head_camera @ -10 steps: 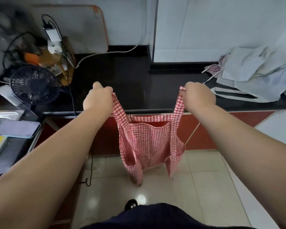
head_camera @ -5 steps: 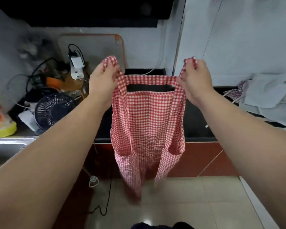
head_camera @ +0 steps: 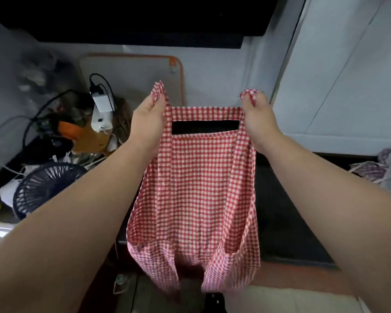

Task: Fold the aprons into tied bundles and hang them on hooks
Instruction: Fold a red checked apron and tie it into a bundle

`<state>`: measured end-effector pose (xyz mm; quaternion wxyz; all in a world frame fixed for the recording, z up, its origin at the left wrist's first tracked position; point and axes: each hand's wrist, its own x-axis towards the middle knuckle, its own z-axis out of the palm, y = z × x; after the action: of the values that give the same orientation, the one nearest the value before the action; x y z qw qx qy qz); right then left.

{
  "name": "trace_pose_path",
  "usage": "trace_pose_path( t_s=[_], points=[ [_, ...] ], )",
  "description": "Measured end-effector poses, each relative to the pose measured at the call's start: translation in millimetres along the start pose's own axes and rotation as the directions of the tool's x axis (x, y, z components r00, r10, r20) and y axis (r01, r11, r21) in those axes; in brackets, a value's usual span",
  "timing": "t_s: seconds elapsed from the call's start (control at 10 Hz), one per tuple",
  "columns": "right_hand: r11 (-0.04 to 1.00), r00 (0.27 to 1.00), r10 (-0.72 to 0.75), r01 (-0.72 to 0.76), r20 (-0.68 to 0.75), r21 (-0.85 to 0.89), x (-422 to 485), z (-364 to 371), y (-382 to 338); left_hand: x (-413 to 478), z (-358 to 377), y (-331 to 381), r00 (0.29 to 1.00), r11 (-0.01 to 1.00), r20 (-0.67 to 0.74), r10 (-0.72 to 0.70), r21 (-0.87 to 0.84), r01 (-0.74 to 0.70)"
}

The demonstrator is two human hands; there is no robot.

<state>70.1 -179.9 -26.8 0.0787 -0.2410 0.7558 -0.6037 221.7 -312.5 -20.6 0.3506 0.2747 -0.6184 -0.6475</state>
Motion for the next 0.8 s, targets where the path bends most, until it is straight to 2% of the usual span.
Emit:
trace_pose_path(
  t_s=[0.1,0.2,0.3,0.4,0.5,0.6,0.7,0.8],
  points=[
    [0.998,0.999,0.008,-0.006,0.038,-0.064,54.6,16.8,7.3,53.9,7.3,-7.6,0.999,0.996,-0.040,0.026,0.083,-0.022],
    [0.994,0.996,-0.023,0.032,0.084,-0.103,86.2,24.9,4.8,86.4,11.0,-9.9,0.997,0.999,-0.072,0.005,0.049,-0.001],
    [0.992,0.995,-0.026,0.038,0.101,-0.123,122.7,35.6,3.7,127.5,18.2,-7.3,0.995,0.985,-0.075,0.066,0.163,-0.053],
    [0.980,0.989,-0.119,0.131,0.086,-0.149,148.8,45.3,0.6,163.1,24.8,1.2,0.989,0.982,-0.117,0.090,0.174,-0.068],
    [0.982,0.987,-0.151,0.157,0.056,-0.105,167.1,49.1,-0.6,183.2,25.8,5.8,0.991,0.993,-0.105,0.084,0.087,-0.075],
    [0.965,0.980,-0.152,0.176,0.131,-0.193,184.9,57.9,19.2,188.1,16.2,-9.8,1.000,0.973,0.015,-0.020,0.229,0.016],
    [0.987,0.951,0.066,-0.019,0.303,-0.157,184.7,65.9,47.8,185.4,-5.1,-47.2,0.974,0.921,0.080,-0.213,0.350,0.172],
    [0.915,0.902,0.157,0.020,0.402,-0.403,170.0,75.3,79.6,166.3,-18.7,-77.8,0.945,0.815,0.131,-0.298,0.551,0.181]
  ],
)
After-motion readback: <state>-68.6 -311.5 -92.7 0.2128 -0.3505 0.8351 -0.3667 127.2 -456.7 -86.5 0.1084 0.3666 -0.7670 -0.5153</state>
